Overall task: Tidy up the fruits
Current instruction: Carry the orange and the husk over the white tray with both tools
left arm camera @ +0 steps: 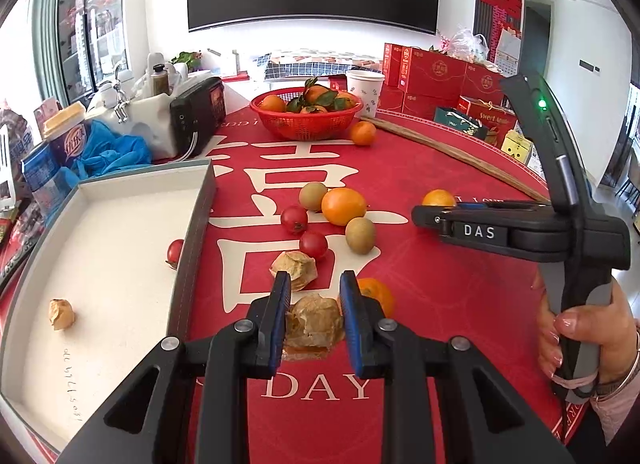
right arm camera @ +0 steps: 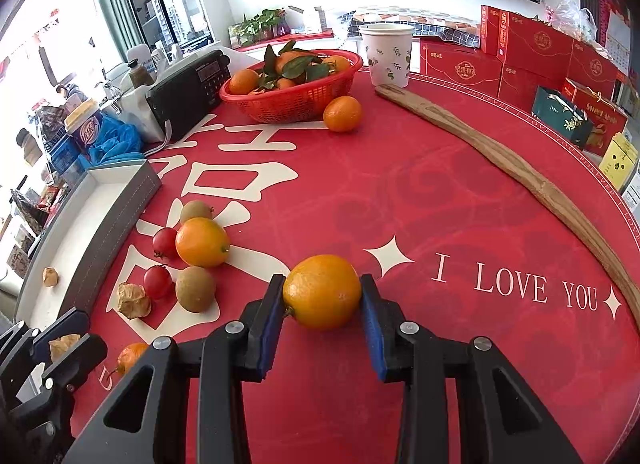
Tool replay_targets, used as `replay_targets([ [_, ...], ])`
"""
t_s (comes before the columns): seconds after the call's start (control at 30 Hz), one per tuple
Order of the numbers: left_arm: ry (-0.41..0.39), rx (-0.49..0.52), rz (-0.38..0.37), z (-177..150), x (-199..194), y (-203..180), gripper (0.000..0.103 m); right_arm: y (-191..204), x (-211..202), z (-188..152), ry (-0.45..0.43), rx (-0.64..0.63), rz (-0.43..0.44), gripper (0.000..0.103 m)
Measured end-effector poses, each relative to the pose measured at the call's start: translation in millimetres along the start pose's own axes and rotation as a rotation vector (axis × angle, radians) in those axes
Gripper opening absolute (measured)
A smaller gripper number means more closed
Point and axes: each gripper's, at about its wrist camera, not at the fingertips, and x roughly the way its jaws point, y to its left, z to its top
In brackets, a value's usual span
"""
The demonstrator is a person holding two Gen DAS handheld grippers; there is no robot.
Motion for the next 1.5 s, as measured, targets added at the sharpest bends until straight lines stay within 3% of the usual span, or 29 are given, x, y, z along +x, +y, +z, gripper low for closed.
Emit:
replay_targets([
  [0.67, -0.055, -0.039, 0.049, 4, -9, 15, 0.028, -3, -11, 0, -0.032, 0.014, 0.029, 0.038],
  [1.17, -0.093, -0.198, 0.142, 10, -20, 74, 0.028, 10, -18, -1, -0.064, -0.003, 0.082, 0.038],
  [1.5, -0.097, -0.252, 0.2, 7, -26, 97, 0.028, 14, -17, 1, -0.06, 0.01, 0.106, 0.038],
])
